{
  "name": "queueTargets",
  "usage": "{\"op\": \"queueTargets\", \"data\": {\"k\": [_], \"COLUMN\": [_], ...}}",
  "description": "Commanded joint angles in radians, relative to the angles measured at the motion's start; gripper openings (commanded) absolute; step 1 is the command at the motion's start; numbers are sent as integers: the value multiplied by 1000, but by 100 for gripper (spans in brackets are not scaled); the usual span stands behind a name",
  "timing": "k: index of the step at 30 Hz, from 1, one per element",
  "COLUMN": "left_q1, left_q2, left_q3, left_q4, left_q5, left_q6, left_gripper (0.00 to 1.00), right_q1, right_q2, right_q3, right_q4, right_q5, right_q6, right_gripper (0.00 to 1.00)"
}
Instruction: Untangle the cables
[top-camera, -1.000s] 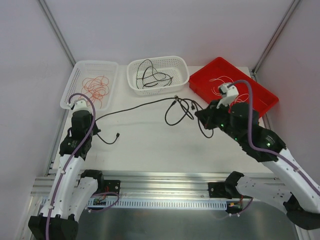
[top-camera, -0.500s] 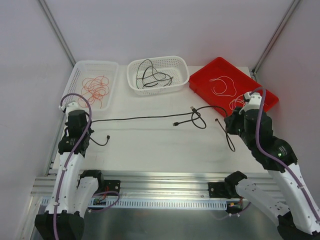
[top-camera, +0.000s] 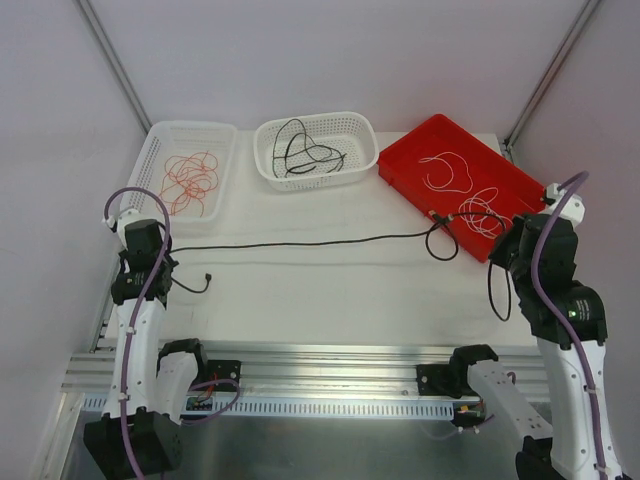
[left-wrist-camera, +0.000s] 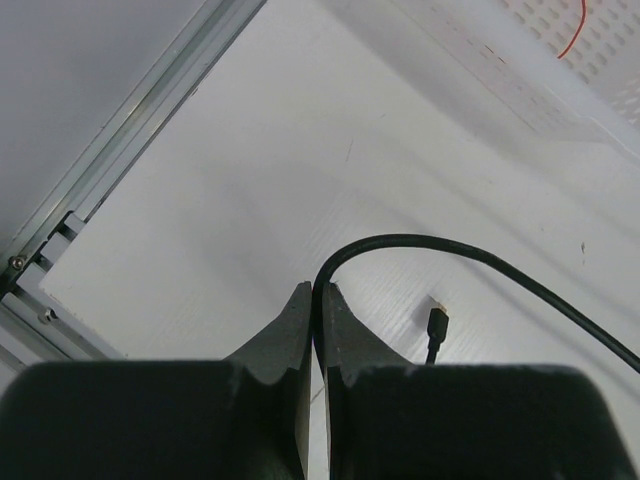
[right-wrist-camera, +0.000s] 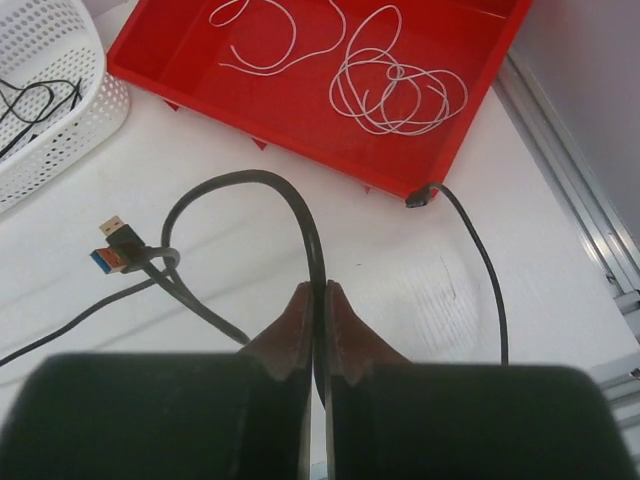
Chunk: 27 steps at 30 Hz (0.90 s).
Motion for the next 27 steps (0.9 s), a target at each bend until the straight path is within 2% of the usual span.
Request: {"op": "queueTargets", "data": {"k": [1,2,4,5,6,7,10,13,14,16,18,20,21,27], "left_q1": [21,23,23,21,18,14,-29,-59,-71,-80,-103,-134,-182,-357], "left_q2": [-1,-1,-8,-17,-21,-21,-30,-68,-80,-102,-134,-159,-163,-134], "left_q3": [26,27,29,18,12,9,3,-2,-10,-17,-29,-42,-43,-53], "left_q4": [4,2,18,33,59,71,93,102,105,107,114,133,154,251], "left_q5": [17,24,102,207,262,326,503,610,641,713,760,813,819,810], "left_q6": [-23,-20,-8,9,15,19,34,25,10,-10,-59,-111,-127,-228], "left_gripper": [0,0,0,1,6,21,47,59,69,78,91,96,97,97], "right_q1": [-42,-41,-38,-36,-28,5,117,220,241,275,295,320,327,344], "right_q2": [47,54,68,79,90,96,123,143,145,154,162,166,166,148], "right_q3": [45,37,17,-4,-10,-15,-21,-18,-20,-24,-20,-9,-4,22], "right_q4": [24,54,90,128,137,146,165,174,188,203,228,255,266,452], "right_q5": [-150,-296,-458,-594,-654,-693,-716,-677,-655,-650,-664,-681,-693,-909], "right_q6": [-13,-30,-59,-64,-73,-78,-101,-107,-107,-96,-78,-62,-58,13], "right_gripper": [1,1,1,1,1,1,1,1,1,1,1,1,1,1]}}
